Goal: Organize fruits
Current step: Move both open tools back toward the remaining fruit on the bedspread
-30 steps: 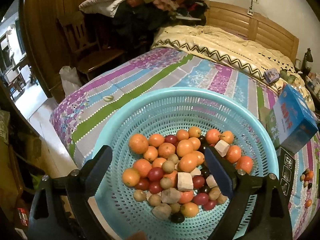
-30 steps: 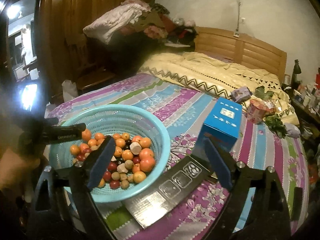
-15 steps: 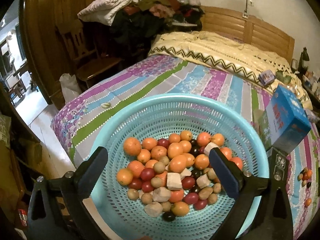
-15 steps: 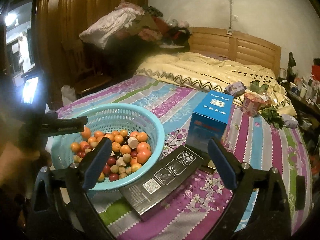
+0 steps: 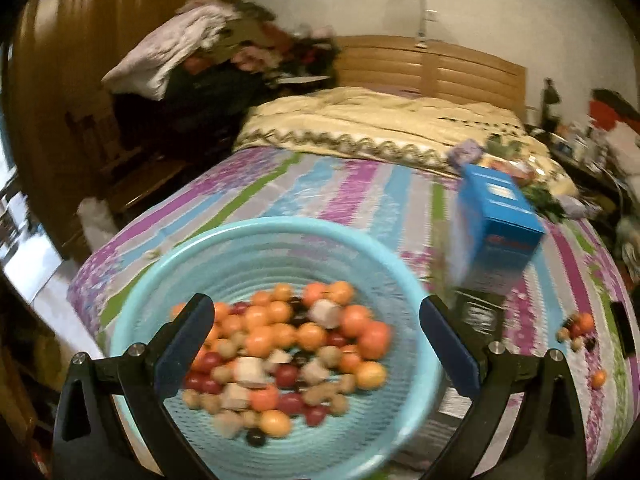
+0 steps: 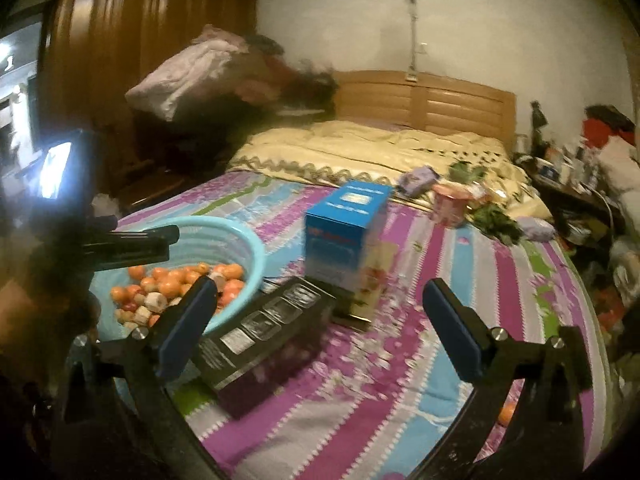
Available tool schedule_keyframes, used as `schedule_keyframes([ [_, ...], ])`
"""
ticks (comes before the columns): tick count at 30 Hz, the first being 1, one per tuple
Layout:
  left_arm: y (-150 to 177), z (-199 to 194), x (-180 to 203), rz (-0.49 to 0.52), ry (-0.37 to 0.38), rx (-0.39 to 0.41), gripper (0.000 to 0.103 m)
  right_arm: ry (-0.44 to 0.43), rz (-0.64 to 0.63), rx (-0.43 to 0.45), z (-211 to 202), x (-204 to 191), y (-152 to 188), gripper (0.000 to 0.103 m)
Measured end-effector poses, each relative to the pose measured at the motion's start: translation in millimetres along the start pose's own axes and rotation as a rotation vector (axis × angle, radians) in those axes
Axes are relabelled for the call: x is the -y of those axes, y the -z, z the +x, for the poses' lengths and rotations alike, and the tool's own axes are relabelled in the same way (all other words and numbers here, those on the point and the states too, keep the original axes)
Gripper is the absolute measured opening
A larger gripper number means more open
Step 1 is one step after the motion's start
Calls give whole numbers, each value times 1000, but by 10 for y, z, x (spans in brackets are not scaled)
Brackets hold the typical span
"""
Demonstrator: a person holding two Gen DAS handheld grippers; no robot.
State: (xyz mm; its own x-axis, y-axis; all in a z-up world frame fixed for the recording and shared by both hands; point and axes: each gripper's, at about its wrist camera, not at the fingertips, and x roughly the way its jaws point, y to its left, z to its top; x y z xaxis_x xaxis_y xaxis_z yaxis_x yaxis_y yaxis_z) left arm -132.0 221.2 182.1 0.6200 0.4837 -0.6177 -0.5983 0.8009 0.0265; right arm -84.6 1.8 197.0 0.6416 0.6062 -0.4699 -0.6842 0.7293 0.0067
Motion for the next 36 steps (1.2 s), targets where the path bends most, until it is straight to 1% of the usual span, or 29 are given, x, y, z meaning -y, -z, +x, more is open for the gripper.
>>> schedule_keyframes([
  [3, -3, -66, 255, 37, 36, 11, 103, 46, 12, -15, -97, 184, 66, 103],
  [5, -20, -114, 434, 53, 93, 7, 103, 83, 11, -26, -166, 308, 122, 103],
  [6, -24, -147, 539, 54, 139, 8, 103, 104, 10, -31, -202, 365, 149, 103],
  [8, -23, -208, 722, 61, 189, 7, 103, 137, 18, -39, -273, 500, 210, 103],
  [10, -12, -270, 943, 85, 215, 5, 103, 176, 41, -49, -354, 653, 272, 103],
  [15, 81, -402, 1512, 190, 233, -2, 103, 257, 116, -79, -538, 1084, 402, 103],
  [17, 127, -439, 1722, 215, 280, -19, 103, 285, 131, -87, -606, 1219, 437, 103],
  [20, 220, -477, 2025, 259, 320, -41, 103, 309, 154, -100, -690, 1400, 498, 103],
  [23, 314, -488, 2299, 292, 342, -73, 103, 331, 177, -113, -749, 1566, 579, 103],
  [26, 408, -524, 2547, 318, 358, -96, 103, 327, 196, -131, -789, 1690, 669, 103],
  [30, 494, -571, 2766, 333, 375, -118, 103, 325, 205, -154, -846, 1805, 776, 103],
  [36, 574, -604, 2987, 344, 359, -142, 103, 315, 239, -147, -962, 2027, 859, 103],
])
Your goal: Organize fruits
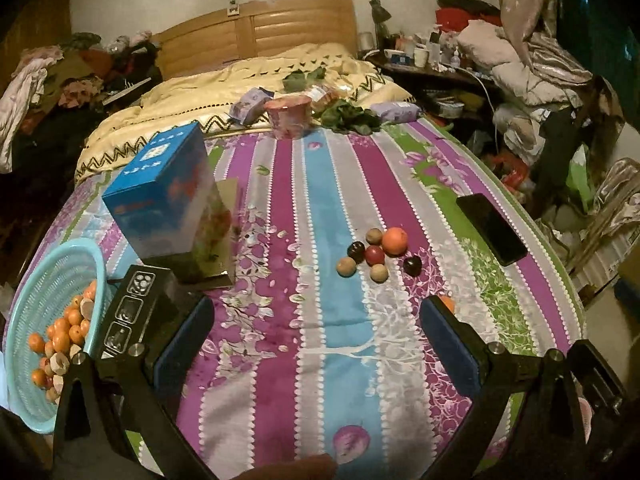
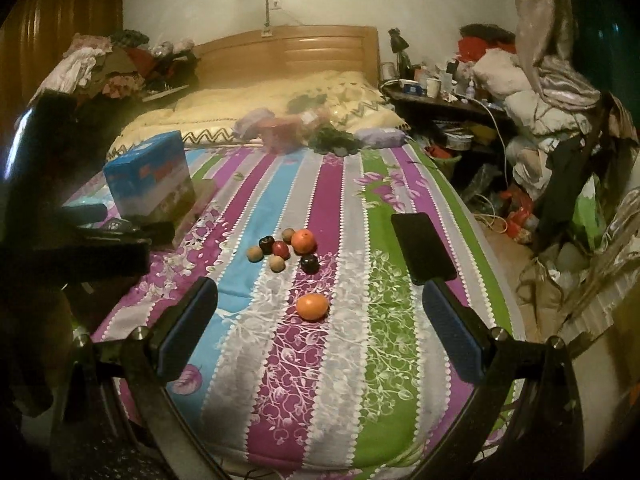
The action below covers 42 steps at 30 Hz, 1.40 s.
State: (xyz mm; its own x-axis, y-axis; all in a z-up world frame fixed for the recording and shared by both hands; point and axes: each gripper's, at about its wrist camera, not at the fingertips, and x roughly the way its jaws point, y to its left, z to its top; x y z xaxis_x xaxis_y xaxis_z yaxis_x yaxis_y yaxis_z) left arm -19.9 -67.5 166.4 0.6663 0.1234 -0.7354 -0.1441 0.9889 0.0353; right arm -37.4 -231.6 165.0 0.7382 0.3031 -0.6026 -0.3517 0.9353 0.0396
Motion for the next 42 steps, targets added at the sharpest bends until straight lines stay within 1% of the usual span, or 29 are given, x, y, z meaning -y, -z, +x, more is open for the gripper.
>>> schedule_keyframes([
  [15, -91, 116, 268, 8, -10, -27, 103, -33, 44, -7, 60, 307, -59, 103],
  [25, -108, 239, 304, 4, -10, -47, 103, -49, 47, -30, 153, 349, -55, 103],
  [42, -85, 284, 341, 11, 1, -57, 103, -52, 43, -31, 166, 324, -49, 103],
])
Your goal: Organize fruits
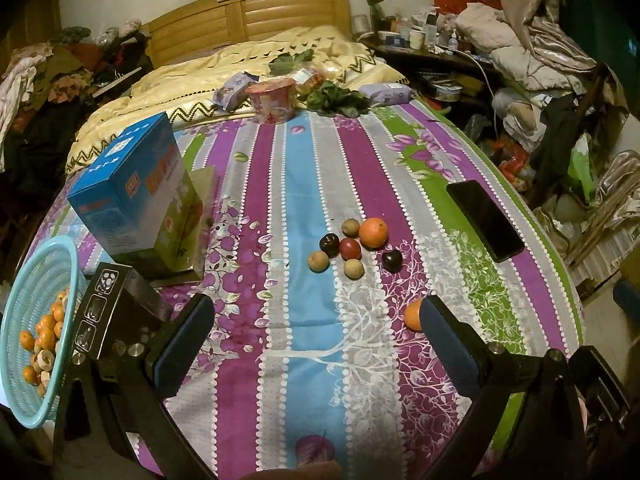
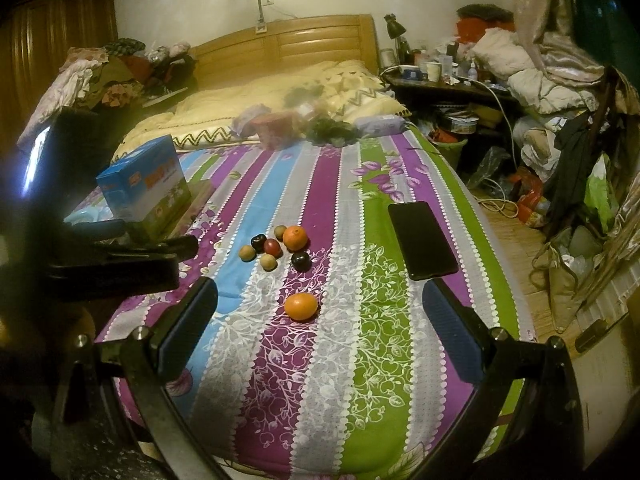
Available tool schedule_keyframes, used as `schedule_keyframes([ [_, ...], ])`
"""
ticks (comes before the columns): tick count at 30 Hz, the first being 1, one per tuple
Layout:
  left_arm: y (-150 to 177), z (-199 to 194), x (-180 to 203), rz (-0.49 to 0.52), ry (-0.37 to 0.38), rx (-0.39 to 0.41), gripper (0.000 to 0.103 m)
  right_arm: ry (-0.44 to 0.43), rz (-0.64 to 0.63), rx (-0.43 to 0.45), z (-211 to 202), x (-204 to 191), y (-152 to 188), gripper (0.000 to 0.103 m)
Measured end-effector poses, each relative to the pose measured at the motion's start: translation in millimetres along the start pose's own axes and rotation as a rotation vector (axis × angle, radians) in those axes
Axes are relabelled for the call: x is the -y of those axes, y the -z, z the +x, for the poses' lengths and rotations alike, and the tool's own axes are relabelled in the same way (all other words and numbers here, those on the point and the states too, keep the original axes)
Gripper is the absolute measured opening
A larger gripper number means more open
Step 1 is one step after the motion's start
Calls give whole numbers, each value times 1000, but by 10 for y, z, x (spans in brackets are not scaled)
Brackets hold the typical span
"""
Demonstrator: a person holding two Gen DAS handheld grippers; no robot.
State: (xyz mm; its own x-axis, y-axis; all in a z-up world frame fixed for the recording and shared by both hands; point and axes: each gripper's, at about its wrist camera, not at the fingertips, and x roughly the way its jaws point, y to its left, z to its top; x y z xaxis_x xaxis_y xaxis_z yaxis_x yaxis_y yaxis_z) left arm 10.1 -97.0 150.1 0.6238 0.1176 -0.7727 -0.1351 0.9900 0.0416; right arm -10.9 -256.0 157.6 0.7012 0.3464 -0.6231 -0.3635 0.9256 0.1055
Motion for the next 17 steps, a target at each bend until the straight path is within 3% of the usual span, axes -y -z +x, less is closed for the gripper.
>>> schedule_keyframes([
  [17, 12, -41, 16, 0, 5, 20, 103, -3, 8, 1, 18, 12, 28, 103],
])
